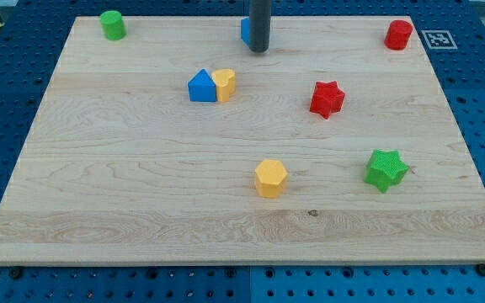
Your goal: Keep red blocks in between blue cube and green star
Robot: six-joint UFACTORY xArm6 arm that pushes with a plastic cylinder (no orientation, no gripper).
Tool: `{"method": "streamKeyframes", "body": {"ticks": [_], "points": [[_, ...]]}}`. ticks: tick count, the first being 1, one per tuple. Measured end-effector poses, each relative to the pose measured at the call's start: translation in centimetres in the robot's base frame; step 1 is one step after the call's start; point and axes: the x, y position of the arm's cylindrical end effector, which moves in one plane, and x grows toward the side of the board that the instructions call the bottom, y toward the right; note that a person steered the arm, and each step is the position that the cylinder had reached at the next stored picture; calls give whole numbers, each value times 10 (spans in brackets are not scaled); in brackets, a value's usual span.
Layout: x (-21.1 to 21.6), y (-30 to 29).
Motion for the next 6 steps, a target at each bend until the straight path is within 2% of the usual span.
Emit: {"method": "streamKeyframes", "body": {"ticks": [1,2,4,5,6], "points": [[19,0],[58,0],[60,0],[95,0],[98,0]]}}
